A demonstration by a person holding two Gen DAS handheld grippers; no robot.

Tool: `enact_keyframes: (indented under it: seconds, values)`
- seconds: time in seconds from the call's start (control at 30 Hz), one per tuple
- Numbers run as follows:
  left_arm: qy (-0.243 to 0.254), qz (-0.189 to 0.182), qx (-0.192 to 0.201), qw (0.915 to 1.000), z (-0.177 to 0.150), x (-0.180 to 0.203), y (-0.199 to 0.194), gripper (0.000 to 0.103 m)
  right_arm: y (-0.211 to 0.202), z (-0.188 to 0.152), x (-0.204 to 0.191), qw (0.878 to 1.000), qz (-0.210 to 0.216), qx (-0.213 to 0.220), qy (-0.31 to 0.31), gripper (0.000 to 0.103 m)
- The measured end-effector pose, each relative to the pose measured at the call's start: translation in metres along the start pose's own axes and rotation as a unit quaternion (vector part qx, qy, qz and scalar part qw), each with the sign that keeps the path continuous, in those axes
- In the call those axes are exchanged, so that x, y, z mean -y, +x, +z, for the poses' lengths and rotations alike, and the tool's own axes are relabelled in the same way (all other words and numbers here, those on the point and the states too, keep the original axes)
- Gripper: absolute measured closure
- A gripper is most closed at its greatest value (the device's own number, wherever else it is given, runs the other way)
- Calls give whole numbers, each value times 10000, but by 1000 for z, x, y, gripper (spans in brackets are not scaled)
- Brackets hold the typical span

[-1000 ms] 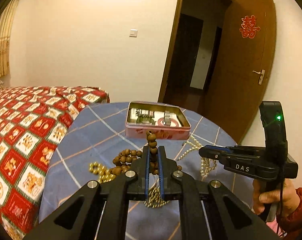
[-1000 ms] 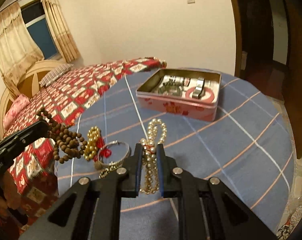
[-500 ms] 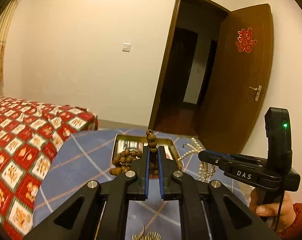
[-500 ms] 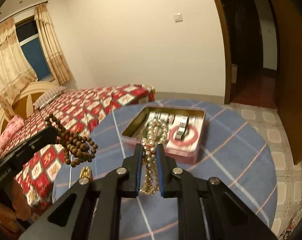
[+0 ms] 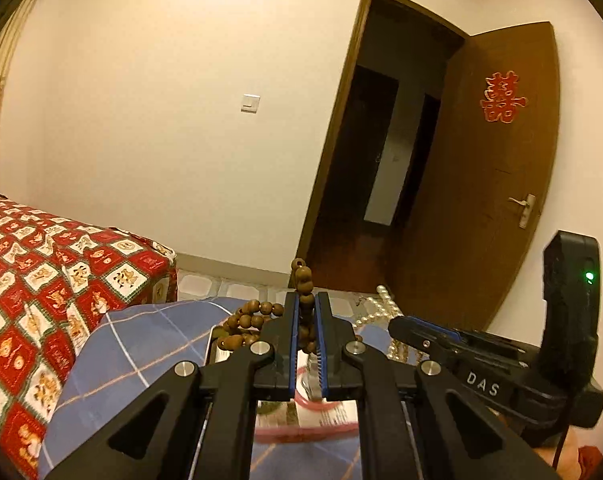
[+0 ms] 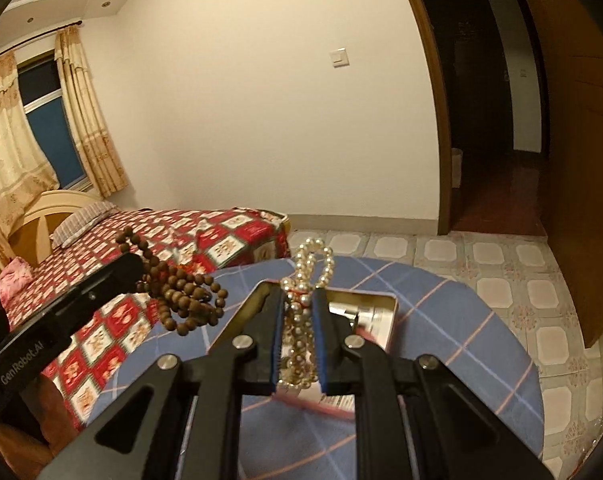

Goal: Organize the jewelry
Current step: 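Carry the wooden beads and pearl necklace into the tin and open both tools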

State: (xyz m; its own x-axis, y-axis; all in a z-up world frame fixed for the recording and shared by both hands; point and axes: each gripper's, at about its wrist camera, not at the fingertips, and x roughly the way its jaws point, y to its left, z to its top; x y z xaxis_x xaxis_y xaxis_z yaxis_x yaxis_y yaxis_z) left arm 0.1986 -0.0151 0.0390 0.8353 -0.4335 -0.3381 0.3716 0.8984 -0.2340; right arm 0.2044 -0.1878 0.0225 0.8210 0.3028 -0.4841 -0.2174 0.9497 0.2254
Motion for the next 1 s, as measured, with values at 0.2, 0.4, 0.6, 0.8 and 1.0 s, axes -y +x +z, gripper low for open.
enact_keyframes:
  seconds: [0.2,0.4,0.6,0.8,1.0]
  values:
    - [-238,157,-286,9992,-8,-11,46,96,39,-5,15,9994,-293,-155,91,86]
    - [-272,320,-743,9964,-25,-19,85,96,68,-17,28,9979,-449,-437,164,86]
    - [-236,462,-1032,9933,-36,-22,109,96,85,-21,38,9964,-506,-636,237,86]
    - [-144,673,-1260,9896,-44,-25,122,96,100,-26,42,9950,-513,-810,265,86]
    - [-136,913,-1507,9843,-55,-33,135,96,109,-36,49,9929,-527,-1005,368,86]
